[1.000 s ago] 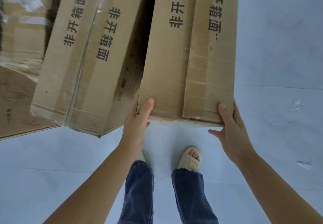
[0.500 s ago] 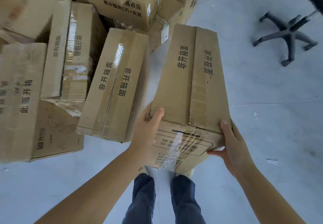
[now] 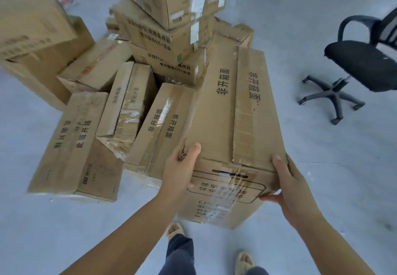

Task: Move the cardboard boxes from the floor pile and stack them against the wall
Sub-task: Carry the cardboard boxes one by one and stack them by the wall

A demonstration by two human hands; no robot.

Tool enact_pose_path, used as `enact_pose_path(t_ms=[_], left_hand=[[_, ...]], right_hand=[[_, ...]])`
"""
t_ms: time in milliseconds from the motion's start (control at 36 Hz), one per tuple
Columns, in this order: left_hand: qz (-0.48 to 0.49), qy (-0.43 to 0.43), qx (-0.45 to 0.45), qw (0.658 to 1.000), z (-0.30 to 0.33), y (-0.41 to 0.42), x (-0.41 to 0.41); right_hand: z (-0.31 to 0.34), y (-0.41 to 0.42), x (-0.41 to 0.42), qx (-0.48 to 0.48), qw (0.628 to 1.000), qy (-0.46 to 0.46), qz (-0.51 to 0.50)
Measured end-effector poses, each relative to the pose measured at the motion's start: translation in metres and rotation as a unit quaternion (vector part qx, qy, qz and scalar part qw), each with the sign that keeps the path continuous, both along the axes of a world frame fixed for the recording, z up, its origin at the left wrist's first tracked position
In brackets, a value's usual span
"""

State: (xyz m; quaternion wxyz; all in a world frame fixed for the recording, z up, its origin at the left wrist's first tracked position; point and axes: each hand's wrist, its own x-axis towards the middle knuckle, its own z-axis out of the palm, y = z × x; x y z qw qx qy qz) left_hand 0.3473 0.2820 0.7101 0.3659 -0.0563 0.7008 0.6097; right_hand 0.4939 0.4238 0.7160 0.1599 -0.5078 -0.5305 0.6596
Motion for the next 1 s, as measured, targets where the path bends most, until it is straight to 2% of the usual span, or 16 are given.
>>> enact_pose_path(t_ms=[361,500,806,1000], left_hand=[[0.223,0.052,0.086,0.97,0.045,-0.023,0.174],[0.285,0.07,0.083,0.952,0.062,-0.053,0.228],[0.428,0.077,0.059,0.899,0.064,-0.156,0.338],[0.551,0.069,0.042,0.83,0.058,-0.249,0.444]], right_hand=[[0.05,0.022,0.101,0.038,0.978,0.042,0.201],[0.066,0.001,0.129,0.038,0.957,0.056,0.281],[0.063,-0.096,0.169,0.009,0.897,0.053,0.438],[0.058,-0.203,0.224,0.002,0.836,0.028,0.548]])
